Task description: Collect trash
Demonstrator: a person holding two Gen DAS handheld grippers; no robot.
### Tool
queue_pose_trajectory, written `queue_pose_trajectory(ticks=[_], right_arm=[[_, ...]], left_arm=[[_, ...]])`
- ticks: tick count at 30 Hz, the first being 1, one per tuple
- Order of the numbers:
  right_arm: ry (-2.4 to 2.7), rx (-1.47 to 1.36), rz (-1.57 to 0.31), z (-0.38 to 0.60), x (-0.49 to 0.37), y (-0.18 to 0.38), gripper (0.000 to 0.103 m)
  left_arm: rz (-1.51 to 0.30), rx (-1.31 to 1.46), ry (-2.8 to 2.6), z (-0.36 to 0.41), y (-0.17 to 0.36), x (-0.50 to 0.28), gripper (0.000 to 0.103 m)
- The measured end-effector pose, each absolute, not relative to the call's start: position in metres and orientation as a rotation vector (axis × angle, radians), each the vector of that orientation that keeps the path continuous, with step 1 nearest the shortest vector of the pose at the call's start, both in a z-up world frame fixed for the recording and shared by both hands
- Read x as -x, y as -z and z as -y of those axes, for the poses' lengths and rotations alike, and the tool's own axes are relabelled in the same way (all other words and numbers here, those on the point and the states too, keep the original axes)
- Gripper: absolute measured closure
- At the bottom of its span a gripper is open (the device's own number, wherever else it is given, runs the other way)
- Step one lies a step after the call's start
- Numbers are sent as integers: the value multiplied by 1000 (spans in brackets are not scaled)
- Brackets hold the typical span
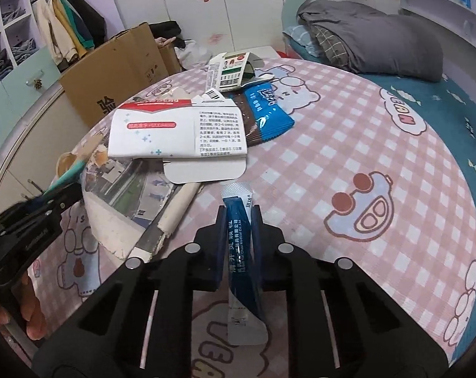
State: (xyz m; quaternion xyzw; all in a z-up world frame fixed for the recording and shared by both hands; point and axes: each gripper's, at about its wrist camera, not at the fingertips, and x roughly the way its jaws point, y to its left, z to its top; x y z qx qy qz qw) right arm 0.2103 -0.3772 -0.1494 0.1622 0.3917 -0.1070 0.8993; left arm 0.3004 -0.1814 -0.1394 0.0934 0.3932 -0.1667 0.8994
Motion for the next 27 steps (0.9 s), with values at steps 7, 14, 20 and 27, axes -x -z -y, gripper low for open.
queue_pose_trajectory(ticks=[7,14,20,27], right_arm=[[209,-329,-775,368,-197,142,89],[168,-313,-710,342,-178,113,89],[98,-296,-692,308,-174,99,89],[2,-255,-707,256,-184,97,89]], left_arm=[[-768,-126,380,165,131,-286,103],[-715,-30,395,135,115,-259,103],[-709,64,429,96,110,-234,103],[-710,143,419,52,116,-209,103]])
